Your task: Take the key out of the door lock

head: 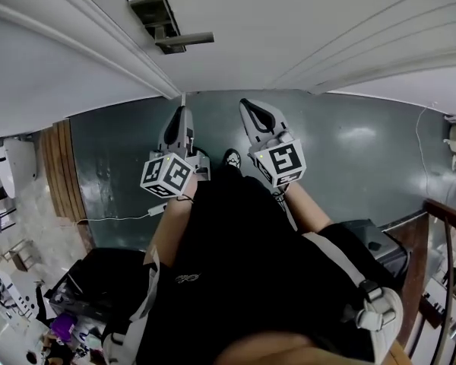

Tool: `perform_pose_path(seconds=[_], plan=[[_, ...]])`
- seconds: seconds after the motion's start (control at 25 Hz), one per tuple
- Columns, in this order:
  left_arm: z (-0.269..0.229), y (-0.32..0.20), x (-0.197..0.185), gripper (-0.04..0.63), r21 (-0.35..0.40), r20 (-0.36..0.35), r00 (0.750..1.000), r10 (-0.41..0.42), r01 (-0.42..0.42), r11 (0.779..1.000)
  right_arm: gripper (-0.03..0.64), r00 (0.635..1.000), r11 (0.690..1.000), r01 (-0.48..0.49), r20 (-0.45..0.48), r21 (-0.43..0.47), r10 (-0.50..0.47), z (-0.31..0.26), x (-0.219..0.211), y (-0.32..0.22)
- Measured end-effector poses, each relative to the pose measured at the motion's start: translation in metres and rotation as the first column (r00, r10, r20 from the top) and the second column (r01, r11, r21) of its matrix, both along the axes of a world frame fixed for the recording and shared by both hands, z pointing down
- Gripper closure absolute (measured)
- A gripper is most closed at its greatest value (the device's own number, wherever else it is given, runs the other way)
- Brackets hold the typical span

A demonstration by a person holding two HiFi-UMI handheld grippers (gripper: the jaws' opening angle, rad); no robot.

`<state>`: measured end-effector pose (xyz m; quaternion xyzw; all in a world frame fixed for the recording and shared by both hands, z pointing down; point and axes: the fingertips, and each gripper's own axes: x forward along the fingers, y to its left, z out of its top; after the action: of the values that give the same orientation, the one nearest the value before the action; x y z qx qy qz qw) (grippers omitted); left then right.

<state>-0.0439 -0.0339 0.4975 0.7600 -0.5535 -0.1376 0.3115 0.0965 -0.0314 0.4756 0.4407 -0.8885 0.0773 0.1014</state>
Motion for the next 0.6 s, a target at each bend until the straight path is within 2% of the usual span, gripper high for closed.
perform_pose_path(seconds=[0.16, 0.32, 0.48, 0.6], plan=[[-0.014, 0.01, 0.005, 0.558, 0.048, 0.123, 0.992, -0.006, 0.0, 0.999, 0.609, 1.0, 0.999, 0.007, -0.006, 0.034, -0.007, -0.008, 0.01, 0.007], [-0.023, 0.02, 0.01, 0.558, 0.07, 0.256, 0.967, -0.01, -0.008, 0.998, 0.609, 1.0, 0.997, 0.009, -0.003, 0.072, -0.009, -0.019, 0.016, 0.011], [-0.045, 0.03, 0.018, 0.558, 0.126, 0.319, 0.948, -0.019, -0.022, 0.992, 0.609, 1.0, 0.995, 0.002, 0.01, 0.098, -0.003, -0.032, 0.021, 0.012], [-0.067, 0.032, 0.023, 0.558, 0.176, 0.339, 0.94, -0.03, -0.033, 0.984, 0.609, 1.0, 0.992, -0.003, 0.029, 0.126, -0.001, -0.048, 0.025, 0.013]])
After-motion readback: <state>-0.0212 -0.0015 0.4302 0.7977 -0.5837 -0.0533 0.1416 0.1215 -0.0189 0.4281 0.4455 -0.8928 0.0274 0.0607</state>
